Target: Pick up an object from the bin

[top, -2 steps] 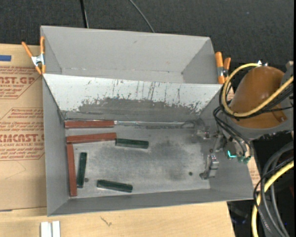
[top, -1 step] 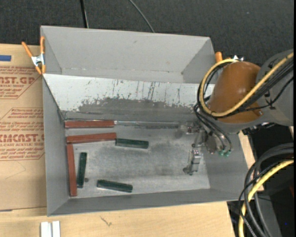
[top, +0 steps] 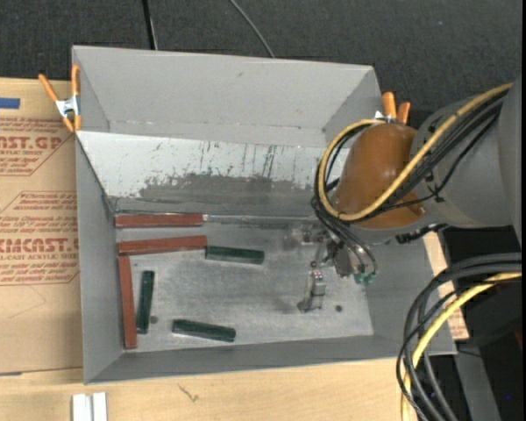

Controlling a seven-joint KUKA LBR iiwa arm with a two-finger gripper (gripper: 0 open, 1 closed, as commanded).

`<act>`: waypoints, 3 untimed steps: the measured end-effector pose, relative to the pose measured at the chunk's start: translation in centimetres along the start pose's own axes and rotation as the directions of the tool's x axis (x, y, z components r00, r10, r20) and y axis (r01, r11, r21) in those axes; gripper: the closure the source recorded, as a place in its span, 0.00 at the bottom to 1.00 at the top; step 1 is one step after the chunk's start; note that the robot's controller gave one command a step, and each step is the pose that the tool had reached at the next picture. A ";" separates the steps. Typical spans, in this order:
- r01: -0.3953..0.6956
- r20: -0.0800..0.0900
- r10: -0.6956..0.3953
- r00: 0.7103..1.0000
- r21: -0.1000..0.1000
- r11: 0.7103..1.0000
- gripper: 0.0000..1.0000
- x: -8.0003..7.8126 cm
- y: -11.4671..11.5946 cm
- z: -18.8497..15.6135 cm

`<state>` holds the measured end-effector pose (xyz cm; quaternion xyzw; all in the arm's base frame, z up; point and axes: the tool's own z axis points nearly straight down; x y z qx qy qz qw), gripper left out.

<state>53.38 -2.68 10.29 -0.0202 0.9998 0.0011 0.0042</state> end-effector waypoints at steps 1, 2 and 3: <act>-0.008 -0.005 0.008 1.000 0.001 1.000 1.00 -3.2 5.7 3.3; -0.008 -0.005 0.008 1.000 0.002 1.000 1.00 -3.2 5.7 3.3; -0.036 0.000 0.036 0.999 0.002 0.999 1.00 -5.4 4.0 -13.3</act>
Offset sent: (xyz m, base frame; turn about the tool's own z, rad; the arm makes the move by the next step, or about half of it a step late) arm 0.0000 0.0000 0.0000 0.0000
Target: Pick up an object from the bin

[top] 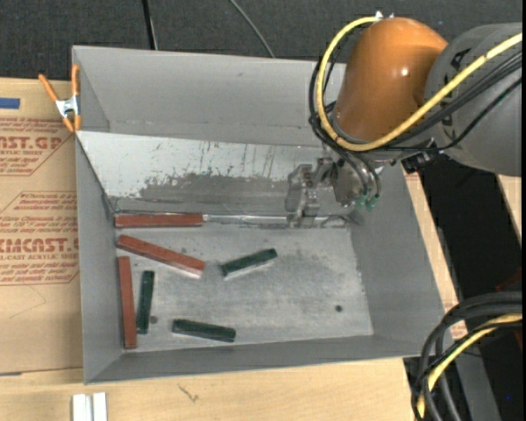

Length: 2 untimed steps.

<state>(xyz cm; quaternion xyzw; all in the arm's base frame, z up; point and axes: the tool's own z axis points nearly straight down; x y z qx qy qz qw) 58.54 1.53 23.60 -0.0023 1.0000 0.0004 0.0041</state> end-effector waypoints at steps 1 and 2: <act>0.000 -0.005 0.000 1.000 0.000 1.000 1.00 0.1 0.0 0.2; 0.039 -0.008 -0.039 0.999 0.000 0.999 0.00 -0.4 0.8 9.0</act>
Offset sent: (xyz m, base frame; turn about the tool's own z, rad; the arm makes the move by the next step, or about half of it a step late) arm 0.0054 0.0078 -0.0886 -0.0383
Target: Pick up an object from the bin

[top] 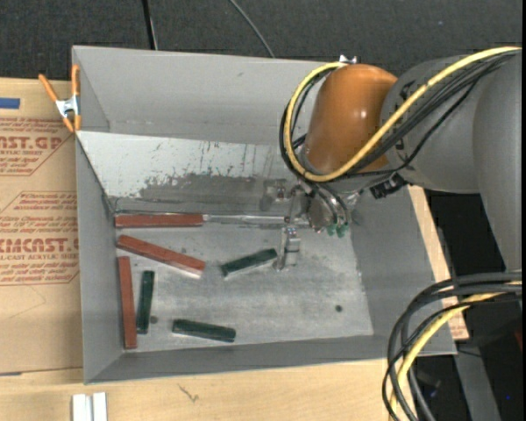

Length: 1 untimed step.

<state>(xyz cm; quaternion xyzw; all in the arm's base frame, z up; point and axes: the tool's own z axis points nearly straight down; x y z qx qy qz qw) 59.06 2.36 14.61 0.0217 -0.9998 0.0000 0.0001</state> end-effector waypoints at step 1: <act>0.000 0.002 0.000 1.000 0.000 1.000 0.00 -0.1 0.0 -0.1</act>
Offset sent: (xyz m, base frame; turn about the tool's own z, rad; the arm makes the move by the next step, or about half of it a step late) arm -0.0295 0.0192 -0.0761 -0.3190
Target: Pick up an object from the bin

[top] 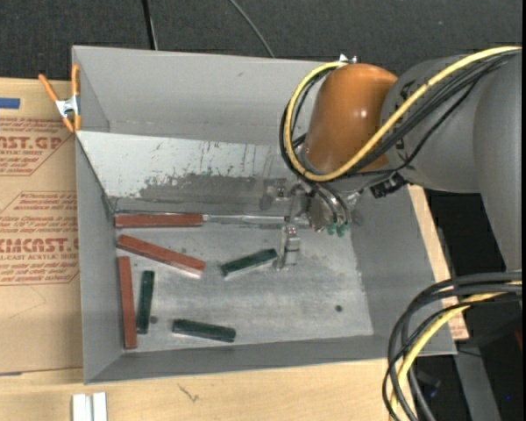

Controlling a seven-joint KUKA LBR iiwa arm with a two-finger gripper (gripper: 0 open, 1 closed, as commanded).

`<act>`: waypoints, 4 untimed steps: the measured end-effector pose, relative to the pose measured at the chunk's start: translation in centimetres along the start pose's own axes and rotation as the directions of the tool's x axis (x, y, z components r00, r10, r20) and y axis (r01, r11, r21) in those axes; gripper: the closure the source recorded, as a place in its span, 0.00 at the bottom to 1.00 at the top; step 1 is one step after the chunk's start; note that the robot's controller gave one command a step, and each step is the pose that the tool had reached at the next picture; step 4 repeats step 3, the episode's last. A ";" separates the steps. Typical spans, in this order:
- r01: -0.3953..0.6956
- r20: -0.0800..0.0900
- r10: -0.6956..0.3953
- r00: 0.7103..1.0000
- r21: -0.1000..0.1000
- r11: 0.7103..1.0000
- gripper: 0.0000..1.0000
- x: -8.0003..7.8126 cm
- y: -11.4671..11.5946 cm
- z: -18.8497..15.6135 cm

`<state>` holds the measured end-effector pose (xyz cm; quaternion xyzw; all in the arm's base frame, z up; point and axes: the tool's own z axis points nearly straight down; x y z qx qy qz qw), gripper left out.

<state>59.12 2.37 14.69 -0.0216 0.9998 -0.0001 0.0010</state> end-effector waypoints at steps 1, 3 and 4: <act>0.314 -0.002 -0.314 0.949 -0.001 0.949 1.00 2.9 2.2 7.7; 0.363 -0.001 -0.363 0.932 -0.001 0.932 1.00 2.9 3.3 -12.1; 0.363 -0.001 -0.363 0.932 -0.001 0.932 1.00 2.9 3.3 -12.1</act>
Offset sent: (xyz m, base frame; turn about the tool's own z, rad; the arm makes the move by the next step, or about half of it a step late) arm 0.0000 0.0000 0.0000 0.0000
